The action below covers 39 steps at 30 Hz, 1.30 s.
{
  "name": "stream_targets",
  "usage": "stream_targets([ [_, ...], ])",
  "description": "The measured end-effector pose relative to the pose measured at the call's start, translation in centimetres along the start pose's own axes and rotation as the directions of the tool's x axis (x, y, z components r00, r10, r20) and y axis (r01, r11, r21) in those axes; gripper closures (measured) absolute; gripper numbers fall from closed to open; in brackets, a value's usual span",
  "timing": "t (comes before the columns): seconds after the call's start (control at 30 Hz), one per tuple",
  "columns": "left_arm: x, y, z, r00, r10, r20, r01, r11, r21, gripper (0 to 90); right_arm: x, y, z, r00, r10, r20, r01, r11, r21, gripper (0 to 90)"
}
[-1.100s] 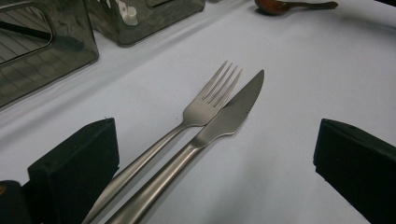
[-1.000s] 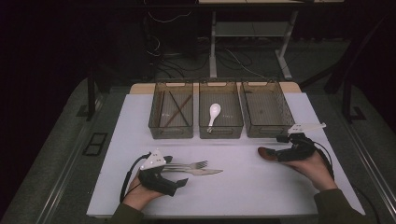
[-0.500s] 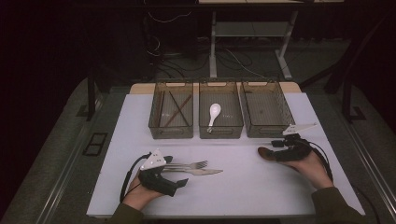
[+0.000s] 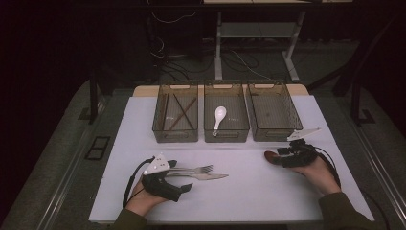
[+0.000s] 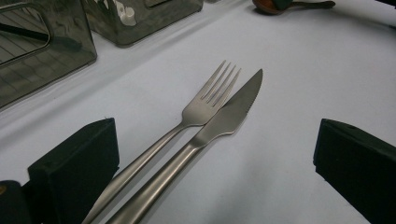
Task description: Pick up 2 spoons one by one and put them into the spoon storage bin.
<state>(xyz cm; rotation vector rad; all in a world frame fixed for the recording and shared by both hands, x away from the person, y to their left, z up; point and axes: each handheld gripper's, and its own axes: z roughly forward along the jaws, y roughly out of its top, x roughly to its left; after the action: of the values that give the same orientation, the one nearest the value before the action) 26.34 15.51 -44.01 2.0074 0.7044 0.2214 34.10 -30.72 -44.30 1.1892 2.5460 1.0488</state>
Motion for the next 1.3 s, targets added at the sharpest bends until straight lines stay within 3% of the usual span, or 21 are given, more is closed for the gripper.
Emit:
stream_targets([
  [0.23, 0.0, 0.0, 0.0, 1.0, 0.0, 0.002, 0.0, 1.0, -0.001, 0.0, 0.5, 0.0, 0.3, 0.9988, -0.047, 0.01, 0.047, 0.998, 0.029, 49.4],
  [0.57, 0.0, 0.0, 0.0, 0.9999, 0.007, 0.008, -0.007, 1.0, 0.003, 0.0, 1.2, 0.0, 0.3, 0.9935, -0.113, -0.013, 0.114, 0.993, 0.043, 63.6],
  [0.8, 0.0, 0.0, 0.0, 0.9999, 0.01, 0.011, -0.01, 0.9999, 0.005, 0.0, 1.6, 0.0, 0.1, 0.9876, -0.157, -0.01, 0.157, 0.986, 0.058, 68.0],
  [1.07, -0.1, 0.0, 0.0, 0.9999, 0.008, 0.013, -0.008, 1.0, 0.005, 0.0, 2.1, 0.0, 0.1, 0.9798, -0.199, -0.012, 0.2, 0.976, 0.087, 73.4],
  [1.3, -0.1, 0.0, 0.0, 0.9999, 0.008, 0.013, -0.008, 1.0, 0.005, 0.0, 2.4, 0.0, 0.1, 0.9777, -0.21, -0.008, 0.209, 0.973, 0.101, 78.0],
])
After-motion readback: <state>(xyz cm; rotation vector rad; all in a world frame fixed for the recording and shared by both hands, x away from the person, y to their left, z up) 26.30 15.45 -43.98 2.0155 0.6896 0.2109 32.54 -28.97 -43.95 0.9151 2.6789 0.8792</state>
